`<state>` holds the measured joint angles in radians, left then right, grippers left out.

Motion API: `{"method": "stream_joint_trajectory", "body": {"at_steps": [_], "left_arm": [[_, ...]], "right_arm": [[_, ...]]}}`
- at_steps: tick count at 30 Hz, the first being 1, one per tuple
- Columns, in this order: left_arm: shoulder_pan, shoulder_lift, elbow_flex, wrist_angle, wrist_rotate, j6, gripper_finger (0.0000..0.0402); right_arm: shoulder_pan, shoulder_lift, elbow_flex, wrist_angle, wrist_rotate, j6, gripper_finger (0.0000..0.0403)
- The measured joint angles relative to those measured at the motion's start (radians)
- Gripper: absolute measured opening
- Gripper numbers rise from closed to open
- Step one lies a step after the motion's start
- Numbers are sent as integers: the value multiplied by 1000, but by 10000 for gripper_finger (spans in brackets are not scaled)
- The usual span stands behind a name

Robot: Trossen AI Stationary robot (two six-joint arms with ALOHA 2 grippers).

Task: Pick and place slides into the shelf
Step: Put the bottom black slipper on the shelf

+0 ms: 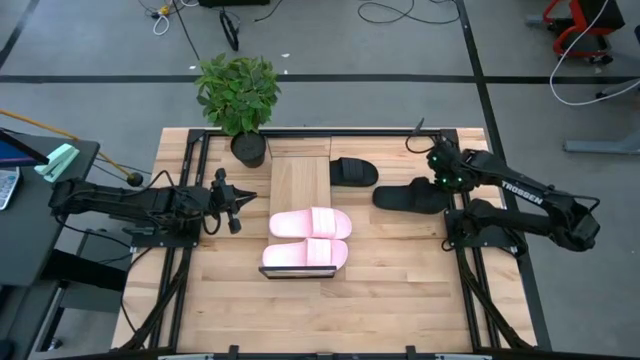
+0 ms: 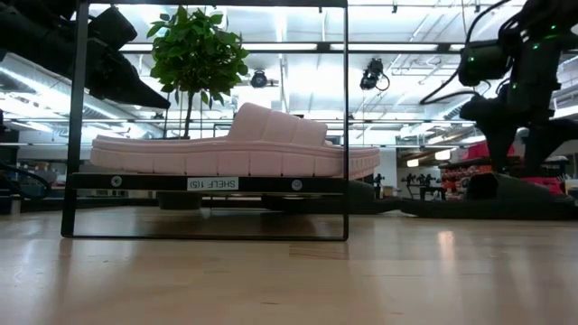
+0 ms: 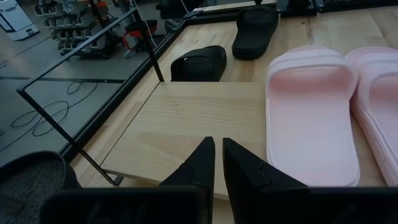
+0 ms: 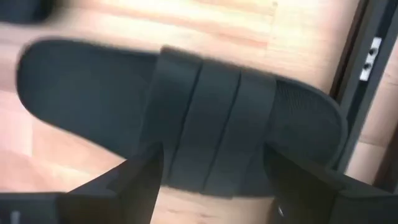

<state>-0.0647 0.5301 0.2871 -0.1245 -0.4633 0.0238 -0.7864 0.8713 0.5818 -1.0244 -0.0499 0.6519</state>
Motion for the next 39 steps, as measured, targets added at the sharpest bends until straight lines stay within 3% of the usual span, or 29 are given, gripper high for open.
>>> {"method": "stream_joint_trajectory", "body": {"at_steps": [9,18,30,39], "left_arm": [[0,0,0,0,0,-2,28],[0,0,0,0,0,-4,40],[0,0,0,0,0,-3,30],[0,0,0,0,0,-1,40]], "right_arm": [[-101,-2,-1,5,3,-26,280],[-190,34,-1,3,-101,-48,280],[-218,201,-1,6,-116,-60,280],[-222,208,-13,35,-122,-80,280]]}}
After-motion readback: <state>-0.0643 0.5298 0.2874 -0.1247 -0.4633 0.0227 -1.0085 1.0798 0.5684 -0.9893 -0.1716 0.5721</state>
